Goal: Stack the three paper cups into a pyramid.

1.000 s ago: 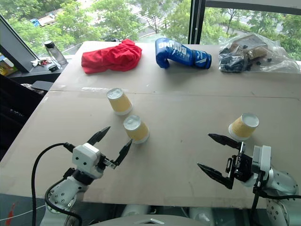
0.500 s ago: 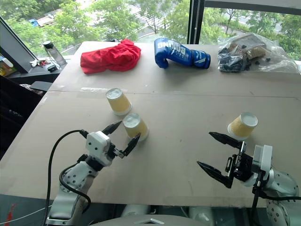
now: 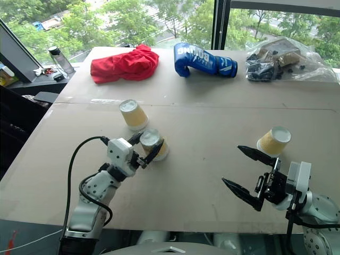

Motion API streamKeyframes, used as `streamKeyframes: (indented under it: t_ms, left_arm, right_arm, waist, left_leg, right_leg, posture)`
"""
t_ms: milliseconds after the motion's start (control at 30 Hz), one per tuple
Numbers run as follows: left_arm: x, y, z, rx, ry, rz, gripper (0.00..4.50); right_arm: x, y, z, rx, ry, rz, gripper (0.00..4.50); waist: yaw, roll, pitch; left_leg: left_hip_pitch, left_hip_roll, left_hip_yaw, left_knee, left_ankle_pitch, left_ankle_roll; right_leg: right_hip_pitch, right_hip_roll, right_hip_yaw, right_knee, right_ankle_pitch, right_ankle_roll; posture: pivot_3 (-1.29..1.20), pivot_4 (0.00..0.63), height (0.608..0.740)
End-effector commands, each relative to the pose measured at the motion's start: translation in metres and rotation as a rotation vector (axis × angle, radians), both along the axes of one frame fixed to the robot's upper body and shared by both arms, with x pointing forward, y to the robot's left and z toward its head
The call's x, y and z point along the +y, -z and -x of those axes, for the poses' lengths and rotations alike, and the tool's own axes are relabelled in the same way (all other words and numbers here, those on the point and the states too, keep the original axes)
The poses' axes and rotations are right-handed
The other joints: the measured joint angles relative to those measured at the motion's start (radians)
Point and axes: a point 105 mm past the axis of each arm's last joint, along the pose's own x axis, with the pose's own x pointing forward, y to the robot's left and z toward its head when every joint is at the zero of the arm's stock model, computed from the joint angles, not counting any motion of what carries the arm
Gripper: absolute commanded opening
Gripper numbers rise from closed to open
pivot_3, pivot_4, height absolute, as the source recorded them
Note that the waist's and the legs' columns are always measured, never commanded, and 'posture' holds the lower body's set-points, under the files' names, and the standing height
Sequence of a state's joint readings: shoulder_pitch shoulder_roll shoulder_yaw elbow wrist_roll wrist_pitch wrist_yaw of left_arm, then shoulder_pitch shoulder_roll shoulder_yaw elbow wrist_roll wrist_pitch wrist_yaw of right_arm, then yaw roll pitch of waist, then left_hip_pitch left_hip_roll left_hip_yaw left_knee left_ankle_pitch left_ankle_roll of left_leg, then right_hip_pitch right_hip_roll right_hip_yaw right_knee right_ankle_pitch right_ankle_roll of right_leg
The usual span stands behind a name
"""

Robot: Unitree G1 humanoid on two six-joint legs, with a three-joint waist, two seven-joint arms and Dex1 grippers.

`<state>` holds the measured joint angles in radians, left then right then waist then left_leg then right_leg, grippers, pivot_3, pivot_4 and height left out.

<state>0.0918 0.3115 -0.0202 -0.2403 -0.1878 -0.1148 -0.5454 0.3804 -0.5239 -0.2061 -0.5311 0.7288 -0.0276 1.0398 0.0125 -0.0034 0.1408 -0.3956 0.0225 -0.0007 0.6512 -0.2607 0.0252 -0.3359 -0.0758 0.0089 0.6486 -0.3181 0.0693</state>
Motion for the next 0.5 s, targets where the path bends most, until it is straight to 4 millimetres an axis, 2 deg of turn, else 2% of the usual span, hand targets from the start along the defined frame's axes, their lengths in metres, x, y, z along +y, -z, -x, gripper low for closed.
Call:
streamKeyframes:
  t_ms: [33, 167, 267, 400, 500]
  left_arm:
    - [-0.001, -0.007, -0.001, -0.025, 0.010, 0.014, 2.43]
    - [-0.003, -0.015, -0.009, -0.015, 0.011, 0.062, 2.43]
    - [-0.014, -0.029, -0.025, -0.030, 0.048, 0.059, 2.43]
    - [-0.037, -0.048, -0.059, -0.032, 0.088, 0.047, 2.43]
    - [-0.070, -0.057, -0.075, -0.039, 0.192, 0.025, 2.43]
  right_arm:
    - [0.000, -0.008, 0.002, -0.041, 0.001, -0.012, 4.50]
    - [-0.002, -0.005, 0.003, -0.042, 0.005, -0.018, 4.50]
    - [-0.003, -0.004, 0.003, -0.043, 0.022, -0.032, 4.50]
    - [-0.009, -0.011, -0.008, -0.053, 0.121, -0.100, 4.50]
    - [-0.016, -0.010, -0.021, -0.047, 0.226, -0.071, 4.50]
  waist:
    - [0.000, 0.000, 0.000]
    - [0.001, 0.000, 0.000]
    - [0.004, 0.000, 0.000]
    - [0.003, -0.001, 0.000]
    - [0.001, -0.002, 0.001]
  left_leg:
    - [0.000, 0.000, 0.000, 0.000, 0.000, 0.000]
    - [0.000, 0.000, 0.000, 0.000, 0.000, 0.000]
    - [0.000, 0.000, -0.001, 0.000, 0.000, 0.000]
    - [0.000, -0.001, -0.002, 0.003, 0.001, -0.001]
    - [0.000, -0.004, -0.002, 0.003, 0.001, -0.001]
  right_leg:
    - [0.000, 0.000, 0.000, 0.000, 0.000, 0.000]
    - [0.000, 0.000, 0.000, 0.000, 0.000, 0.000]
    - [0.000, 0.000, -0.001, 0.000, 0.000, 0.000]
    - [0.000, 0.001, -0.001, 0.003, 0.000, 0.000]
    - [-0.001, 0.002, 0.000, 0.006, 0.000, 0.001]
  posture:
    - [0.00, 0.150, 0.740]
    - [0.00, 0.150, 0.740]
    - [0.00, 0.150, 0.740]
    - [0.00, 0.150, 0.740]
    - [0.00, 0.150, 0.740]
